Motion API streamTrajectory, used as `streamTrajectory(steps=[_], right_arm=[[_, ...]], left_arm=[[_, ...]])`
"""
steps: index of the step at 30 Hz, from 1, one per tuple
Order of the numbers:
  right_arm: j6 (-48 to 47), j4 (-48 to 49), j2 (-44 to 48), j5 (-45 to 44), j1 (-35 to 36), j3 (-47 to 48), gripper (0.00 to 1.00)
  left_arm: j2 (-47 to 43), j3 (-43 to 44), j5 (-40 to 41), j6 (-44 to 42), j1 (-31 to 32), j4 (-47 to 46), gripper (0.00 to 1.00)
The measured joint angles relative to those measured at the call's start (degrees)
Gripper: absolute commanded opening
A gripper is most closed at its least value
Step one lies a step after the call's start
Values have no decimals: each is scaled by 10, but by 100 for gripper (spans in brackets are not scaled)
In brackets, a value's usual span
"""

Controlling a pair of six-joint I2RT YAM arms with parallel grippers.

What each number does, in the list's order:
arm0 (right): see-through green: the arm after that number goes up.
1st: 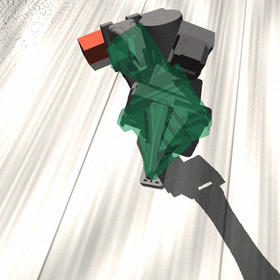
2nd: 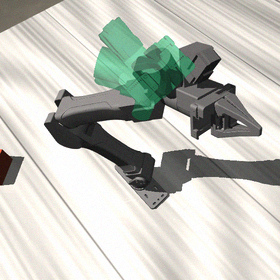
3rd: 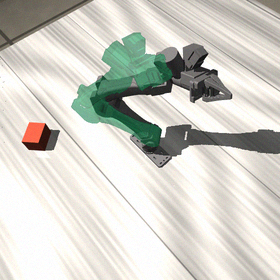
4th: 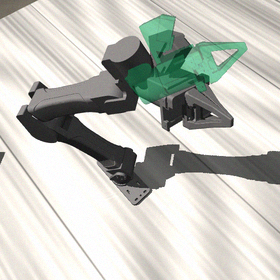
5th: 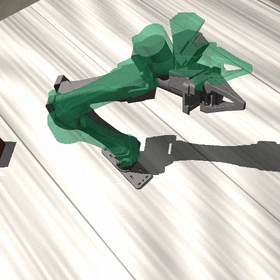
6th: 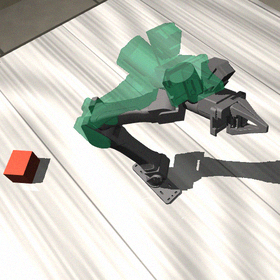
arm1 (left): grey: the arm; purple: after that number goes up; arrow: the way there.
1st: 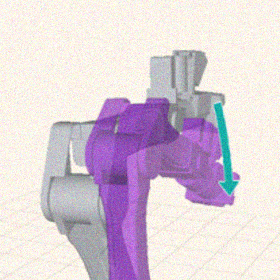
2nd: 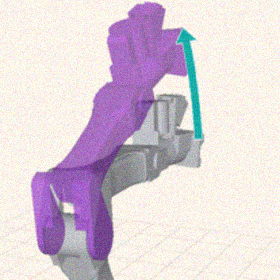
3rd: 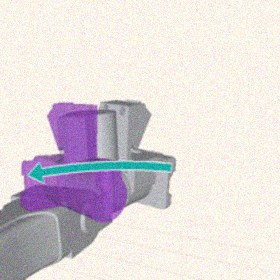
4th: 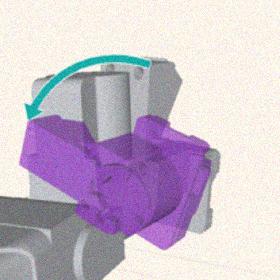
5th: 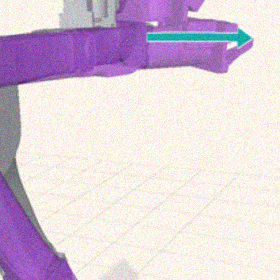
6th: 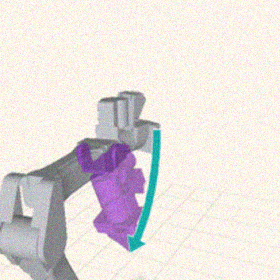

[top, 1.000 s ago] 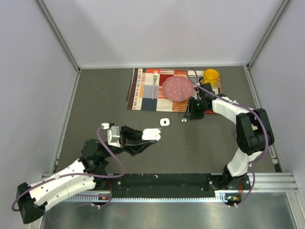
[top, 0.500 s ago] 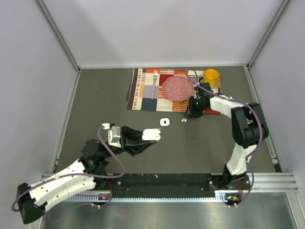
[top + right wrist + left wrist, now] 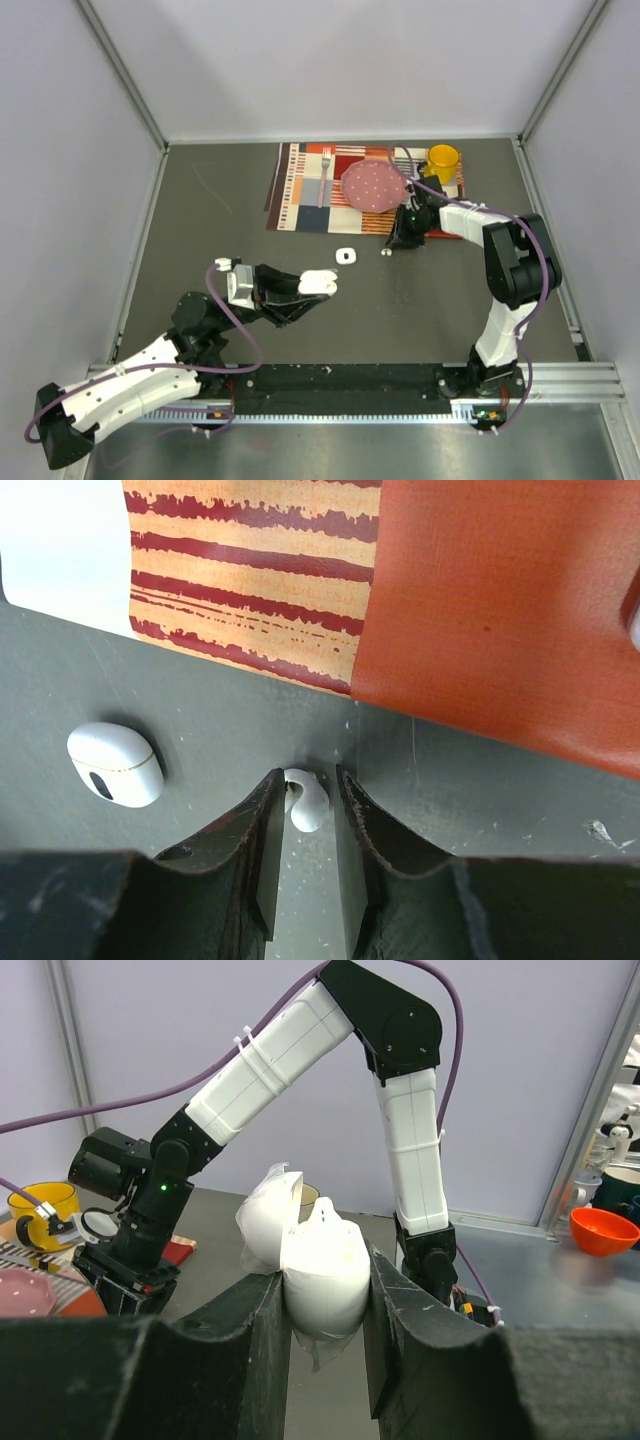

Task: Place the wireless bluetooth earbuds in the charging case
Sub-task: Pick up the left earbud from the center of the board.

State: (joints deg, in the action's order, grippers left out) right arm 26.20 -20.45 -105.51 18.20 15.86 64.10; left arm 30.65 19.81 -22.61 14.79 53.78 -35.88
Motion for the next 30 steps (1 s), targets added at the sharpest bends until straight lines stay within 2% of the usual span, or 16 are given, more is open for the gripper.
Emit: streamTrajectory(steps=[9, 30], right_arm=[[-2, 26, 2, 13, 0, -15, 20], [-5, 77, 31, 23, -2, -69, 23]], left_arm=[[4, -1, 0, 0, 0, 0, 0], [11, -2, 0, 3, 0, -1, 0]])
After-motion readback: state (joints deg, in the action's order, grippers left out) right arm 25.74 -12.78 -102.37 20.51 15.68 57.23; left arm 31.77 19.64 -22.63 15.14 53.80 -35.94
